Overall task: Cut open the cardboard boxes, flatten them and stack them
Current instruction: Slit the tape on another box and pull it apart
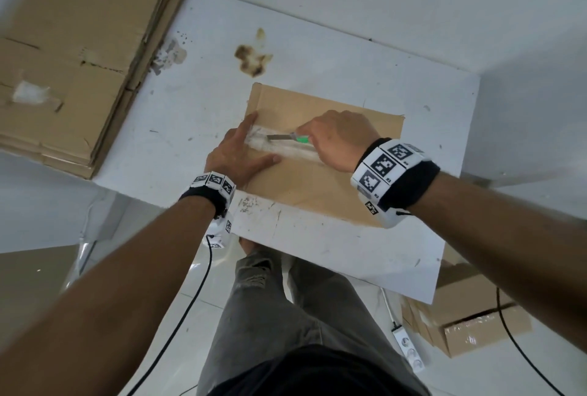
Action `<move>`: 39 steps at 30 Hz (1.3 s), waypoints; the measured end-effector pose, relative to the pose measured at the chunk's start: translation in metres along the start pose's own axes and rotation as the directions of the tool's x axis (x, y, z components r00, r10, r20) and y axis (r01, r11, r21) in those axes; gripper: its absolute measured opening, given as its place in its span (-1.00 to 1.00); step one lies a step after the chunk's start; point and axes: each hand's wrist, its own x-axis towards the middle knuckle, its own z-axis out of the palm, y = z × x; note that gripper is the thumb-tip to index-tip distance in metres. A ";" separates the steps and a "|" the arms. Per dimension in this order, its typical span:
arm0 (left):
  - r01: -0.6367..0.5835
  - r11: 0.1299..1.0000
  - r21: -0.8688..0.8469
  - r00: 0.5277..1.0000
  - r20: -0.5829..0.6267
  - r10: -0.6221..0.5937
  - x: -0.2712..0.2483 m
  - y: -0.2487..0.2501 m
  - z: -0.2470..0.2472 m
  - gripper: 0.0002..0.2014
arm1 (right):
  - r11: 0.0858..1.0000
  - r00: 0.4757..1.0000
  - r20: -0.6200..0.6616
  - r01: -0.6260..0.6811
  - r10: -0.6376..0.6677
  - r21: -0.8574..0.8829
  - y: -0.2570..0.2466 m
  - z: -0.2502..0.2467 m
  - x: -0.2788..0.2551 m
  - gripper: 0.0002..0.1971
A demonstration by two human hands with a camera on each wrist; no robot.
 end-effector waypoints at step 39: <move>-0.361 0.796 0.486 0.913 0.009 0.409 0.003 0.017 0.027 -0.38 | 0.984 0.975 0.136 -0.171 0.175 -0.041 0.053 0.030 -0.059 -0.86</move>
